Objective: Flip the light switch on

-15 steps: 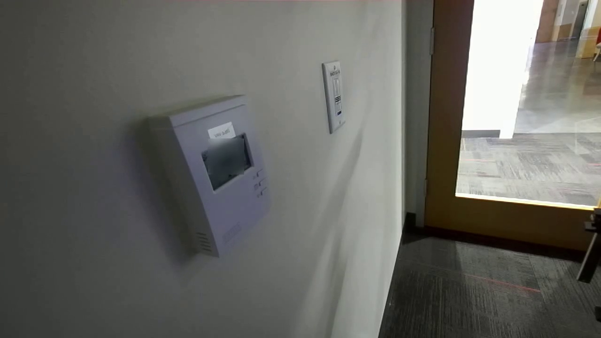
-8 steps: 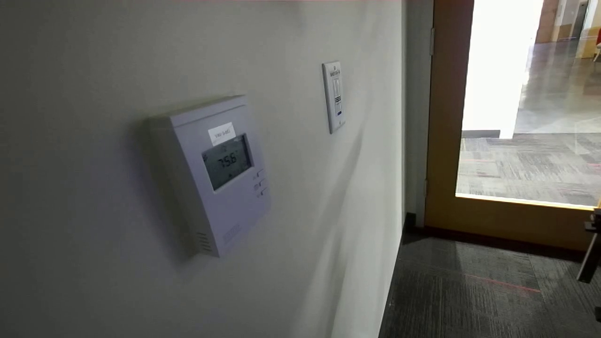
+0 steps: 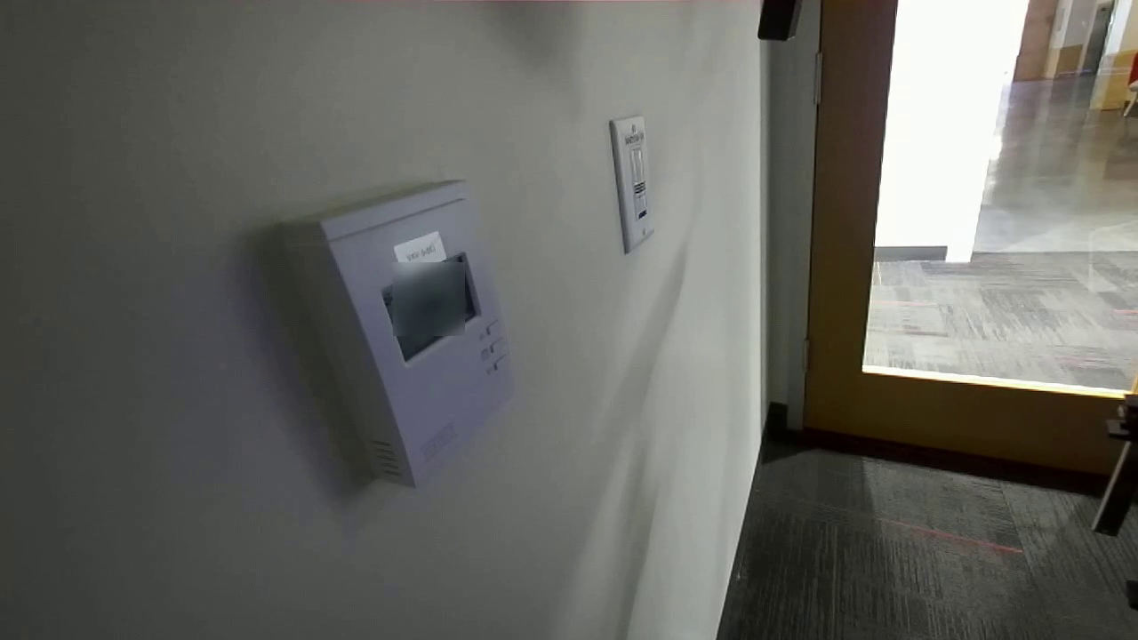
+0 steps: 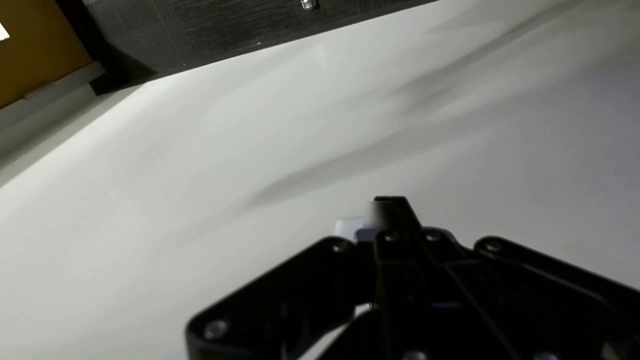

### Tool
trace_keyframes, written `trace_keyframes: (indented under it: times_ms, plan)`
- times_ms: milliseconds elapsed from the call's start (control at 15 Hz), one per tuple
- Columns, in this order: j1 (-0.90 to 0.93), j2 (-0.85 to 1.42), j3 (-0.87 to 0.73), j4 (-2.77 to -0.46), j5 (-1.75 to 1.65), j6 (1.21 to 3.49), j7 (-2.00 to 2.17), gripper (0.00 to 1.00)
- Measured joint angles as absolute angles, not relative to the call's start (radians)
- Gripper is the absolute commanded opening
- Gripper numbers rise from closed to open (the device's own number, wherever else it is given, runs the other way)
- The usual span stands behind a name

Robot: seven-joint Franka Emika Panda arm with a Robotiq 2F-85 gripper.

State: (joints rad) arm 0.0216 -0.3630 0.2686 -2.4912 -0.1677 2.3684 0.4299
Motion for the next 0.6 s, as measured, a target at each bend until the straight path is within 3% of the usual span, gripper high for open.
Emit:
trace_keyframes:
  times_ms: [200, 600]
  plan:
    - [0.036, -0.343, 0.241, -2.499, -0.142, 2.406, 0.371, 0.00]
    - [0.075, -0.230, 0.106, -2.556, -0.004, 2.694, 0.073, 0.00]
